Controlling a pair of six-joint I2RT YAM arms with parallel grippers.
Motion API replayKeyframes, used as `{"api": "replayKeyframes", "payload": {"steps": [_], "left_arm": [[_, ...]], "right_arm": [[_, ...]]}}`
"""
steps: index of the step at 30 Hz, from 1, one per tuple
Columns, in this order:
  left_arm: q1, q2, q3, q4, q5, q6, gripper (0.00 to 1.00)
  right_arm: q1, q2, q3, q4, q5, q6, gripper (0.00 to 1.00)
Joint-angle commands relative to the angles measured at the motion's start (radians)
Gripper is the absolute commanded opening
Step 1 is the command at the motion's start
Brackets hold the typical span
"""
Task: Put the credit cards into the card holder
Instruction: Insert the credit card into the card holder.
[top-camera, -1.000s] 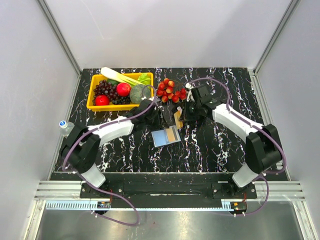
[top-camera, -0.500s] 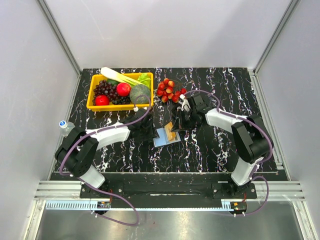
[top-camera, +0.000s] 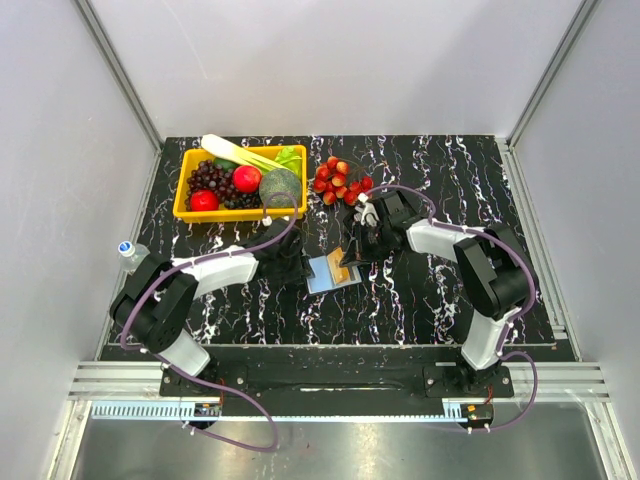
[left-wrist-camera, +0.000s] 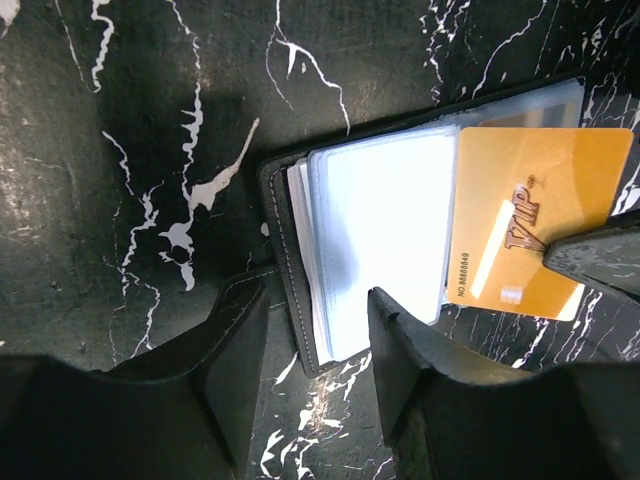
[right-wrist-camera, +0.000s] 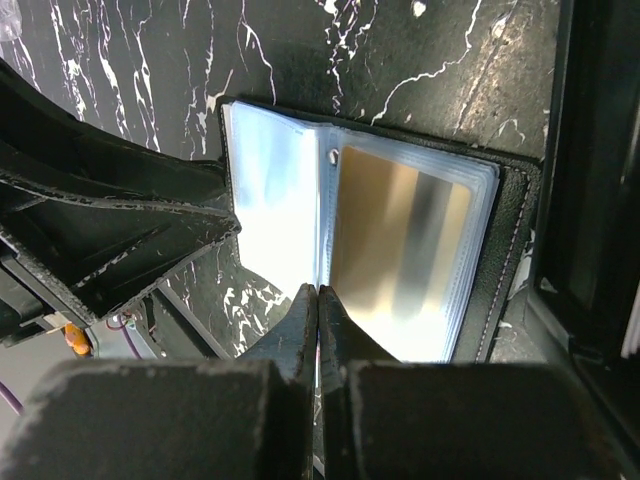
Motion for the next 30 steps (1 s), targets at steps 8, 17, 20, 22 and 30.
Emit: {"api": "replayKeyframes", "payload": {"steps": [8,17,20,22,30], "left_arm": [[0.02,0.04,-0.012,0.086,0.075,-0.011,0.45],[0.028,0.063,-0.014,0.096,0.091,-0.012,0.44],[0.028,0.067,-0.014,0.099,0.094,-0.014,0.43],[0.029,0.07,-0.018,0.103,0.095,-0.015,0.43],[0.028,0.073,-0.027,0.12,0.107,-0.022,0.42]], "right_arm": [[-0.002,0.067,-0.023,0.097,-0.072,0.037,0.0],[-0.001,0.109,-0.026,0.118,-0.101,0.047,0.0],[0.002,0.123,-0.025,0.092,-0.118,0.037,0.0],[0.007,0.119,-0.034,0.081,-0.107,0.031,0.0],[0.031,0.14,-0.009,0.035,-0.075,0.014,0.0]]}}
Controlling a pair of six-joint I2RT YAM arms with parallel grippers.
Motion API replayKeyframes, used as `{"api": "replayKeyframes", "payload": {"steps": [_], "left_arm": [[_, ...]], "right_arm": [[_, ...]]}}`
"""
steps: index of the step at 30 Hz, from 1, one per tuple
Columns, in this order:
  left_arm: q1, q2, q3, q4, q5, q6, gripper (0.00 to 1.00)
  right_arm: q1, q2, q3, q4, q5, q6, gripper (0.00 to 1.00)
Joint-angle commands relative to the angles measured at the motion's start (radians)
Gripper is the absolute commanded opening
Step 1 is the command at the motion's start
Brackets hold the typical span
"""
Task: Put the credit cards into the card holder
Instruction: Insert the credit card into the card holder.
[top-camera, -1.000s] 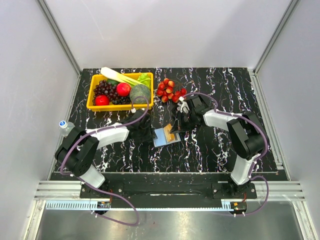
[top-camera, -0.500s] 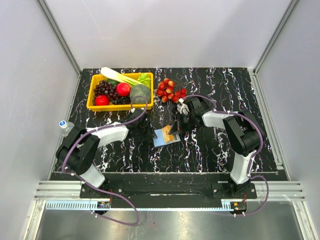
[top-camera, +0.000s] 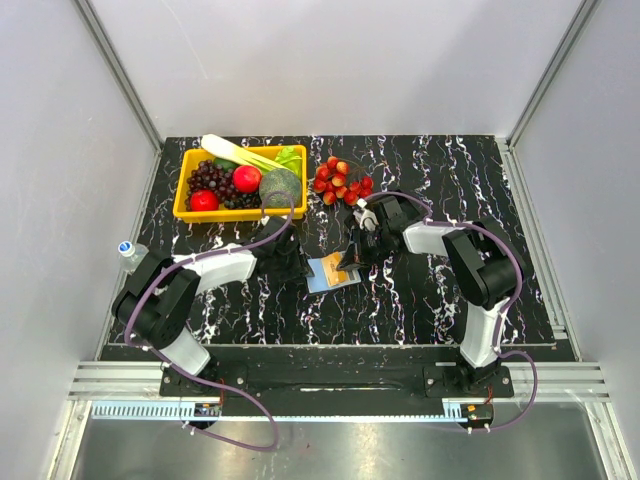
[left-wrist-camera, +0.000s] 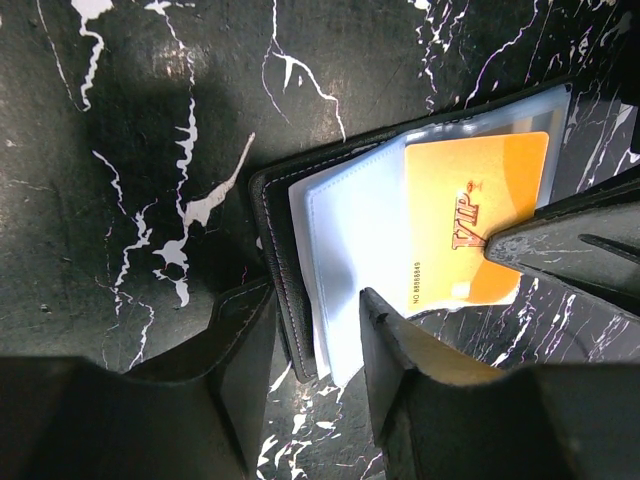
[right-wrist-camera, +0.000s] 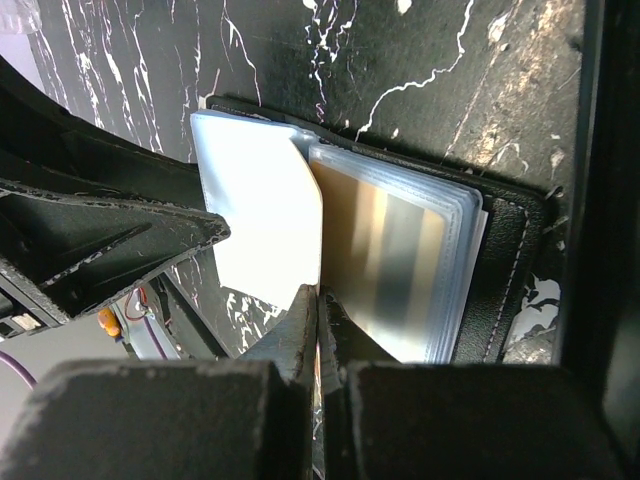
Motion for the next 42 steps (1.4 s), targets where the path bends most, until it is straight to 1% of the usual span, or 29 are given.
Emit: {"api": "replayKeyframes", "payload": {"steps": [1,8,12,15,21,25,30,36,42], "left_arm": [[-0.007,0.05,-0.021,0.08,0.028,-0.021,0.42],[-0.007,0.056,-0.021,0.085,0.035,-0.021,0.29],[-0.006,0.067,-0.018,0.085,0.039,-0.02,0.25],[-0.007,0.07,-0.015,0.085,0.044,-0.017,0.22],[-0.007,0.07,-0.015,0.077,0.036,-0.02,0.08],[-0.007,0.081,-0.012,0.071,0.038,-0.021,0.01],[-0.007,0.079,-0.009,0.068,0.035,-0.02,0.0],[-0.007,0.078,-0.013,0.068,0.032,-0.02,0.0],[-0.007,0.079,-0.01,0.062,0.028,-0.02,0.0]], "right_arm": [[0.048,0.049,0.017,-0.079,0.02,-0.026,0.0],[0.071,0.08,0.054,-0.112,0.035,-0.034,0.0],[0.084,0.088,0.071,-0.123,0.031,-0.036,0.0],[0.1,0.106,0.094,-0.146,-0.009,-0.039,0.0],[0.116,0.089,0.106,-0.212,-0.052,-0.072,0.0],[0.116,0.083,0.109,-0.255,-0.063,-0.111,0.0],[0.117,0.088,0.122,-0.274,-0.094,-0.115,0.0],[0.117,0.036,0.109,-0.26,-0.115,-0.085,0.0],[0.114,0.059,0.099,-0.267,-0.135,-0.074,0.0]]}}
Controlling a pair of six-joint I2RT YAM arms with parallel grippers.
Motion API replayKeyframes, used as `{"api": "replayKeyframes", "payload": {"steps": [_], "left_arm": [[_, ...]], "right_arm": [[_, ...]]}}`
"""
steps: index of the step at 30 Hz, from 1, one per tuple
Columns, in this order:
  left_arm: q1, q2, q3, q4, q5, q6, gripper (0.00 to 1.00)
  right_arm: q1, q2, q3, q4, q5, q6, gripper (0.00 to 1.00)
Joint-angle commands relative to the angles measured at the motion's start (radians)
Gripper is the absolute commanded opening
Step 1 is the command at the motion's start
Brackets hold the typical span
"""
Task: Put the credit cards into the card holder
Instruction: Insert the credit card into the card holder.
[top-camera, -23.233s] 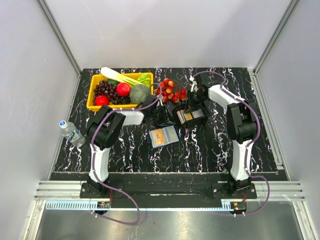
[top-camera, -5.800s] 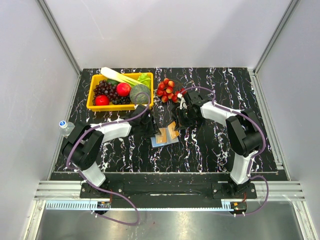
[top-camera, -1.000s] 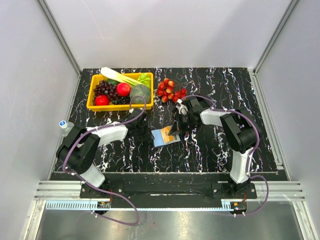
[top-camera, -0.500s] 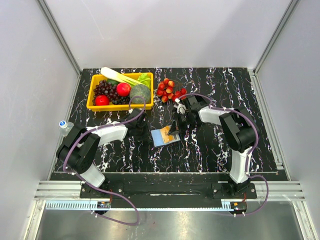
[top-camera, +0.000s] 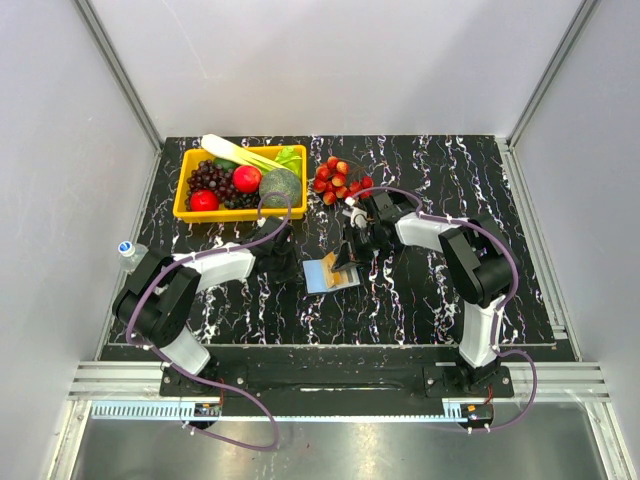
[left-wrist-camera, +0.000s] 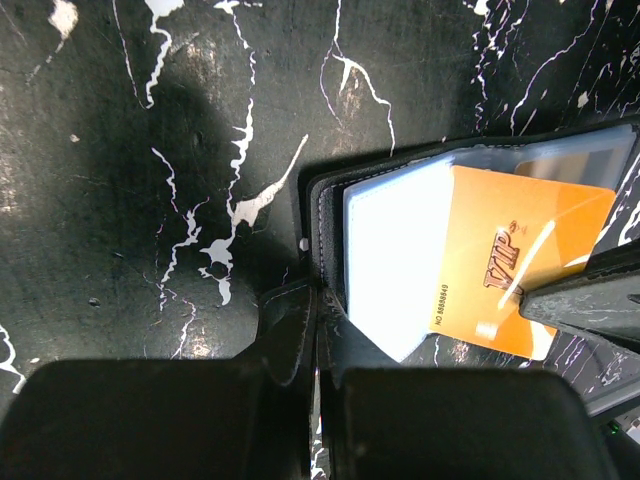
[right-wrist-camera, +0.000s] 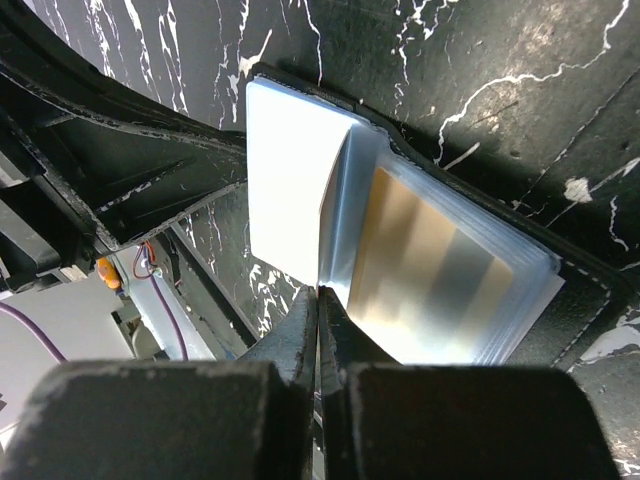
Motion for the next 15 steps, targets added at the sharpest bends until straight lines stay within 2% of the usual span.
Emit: {"api": "replayKeyframes", "payload": {"steps": [1,6,15], "left_arm": [[-0.029,0.07,-0.004,0.087,0.035,-0.027,0.0],[-0.028,0.07,-0.004,0.084,0.033,-0.026,0.0],[-0.029,0.069,0.0,0.081,0.041,-0.01,0.0]], "right_arm": [[0.078,0.023,-0.039,-0.072,-0.074,0.011,0.0],[0.074,0.023,-0.051,-0.092,-0.039,0.017,0.0],[0.066,0.073,-0.008,-0.118,0.135,0.023,0.0]]}}
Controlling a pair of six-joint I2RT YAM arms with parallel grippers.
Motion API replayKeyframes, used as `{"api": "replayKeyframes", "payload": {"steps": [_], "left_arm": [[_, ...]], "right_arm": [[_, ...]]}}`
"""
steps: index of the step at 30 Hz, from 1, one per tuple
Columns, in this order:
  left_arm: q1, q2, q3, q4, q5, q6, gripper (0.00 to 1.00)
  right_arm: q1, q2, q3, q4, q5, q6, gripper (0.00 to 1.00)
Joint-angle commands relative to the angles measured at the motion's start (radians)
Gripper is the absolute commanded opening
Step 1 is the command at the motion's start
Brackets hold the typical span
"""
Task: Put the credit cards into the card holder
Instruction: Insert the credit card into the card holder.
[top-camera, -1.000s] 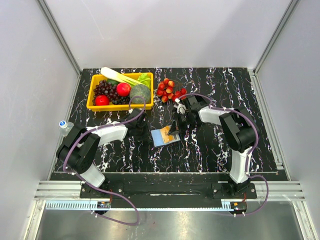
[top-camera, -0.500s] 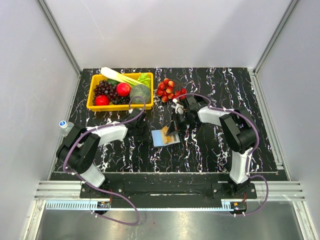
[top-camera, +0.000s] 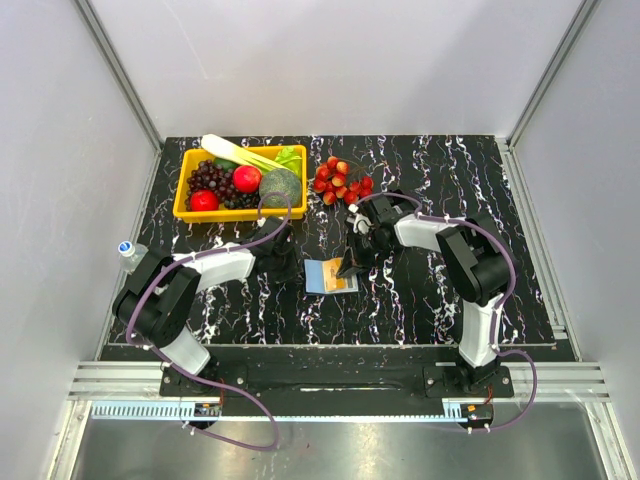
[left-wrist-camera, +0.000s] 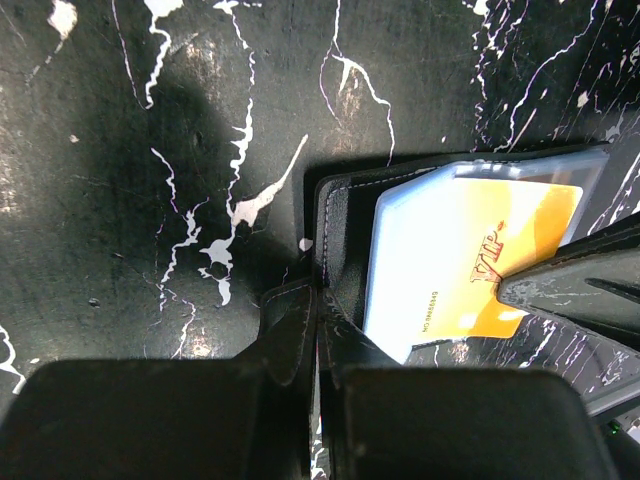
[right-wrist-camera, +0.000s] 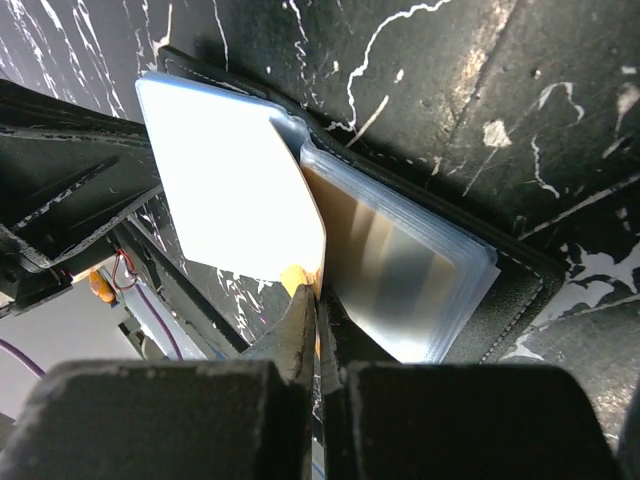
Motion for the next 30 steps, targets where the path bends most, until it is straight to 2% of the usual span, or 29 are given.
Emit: {"api": "replayKeyframes", "payload": {"steps": [1,8,13,16,23,30], "left_arm": [[-0.029,0.067,0.002,0.078,0.041,-0.01,0.0],[-0.029,0.025,-0.004,0.036,-0.013,0.003,0.0],[-0.028,-0.02,-0.003,0.029,-0.033,-0.002,0.22],[-0.028,-0.043,-0.018,0.063,-0.028,-0.01,0.24],[-0.02,-0.087,-0.063,0.126,-0.005,-0.033,0.45],[-0.015,-0.077,-0.1,0.212,0.065,-0.04,0.52]], "right_arm": [[0.067,0.061,0.017,-0.057,0.079,0.007,0.0],[0.067,0.052,0.052,-0.062,0.083,0.008,0.0],[0.066,0.06,0.049,-0.064,0.085,0.007,0.0],[0.067,0.06,0.049,-0.071,0.092,-0.001,0.0],[0.067,0.05,0.052,-0.08,0.102,-0.006,0.0],[0.067,0.04,0.055,-0.091,0.109,-0.009,0.0]]}}
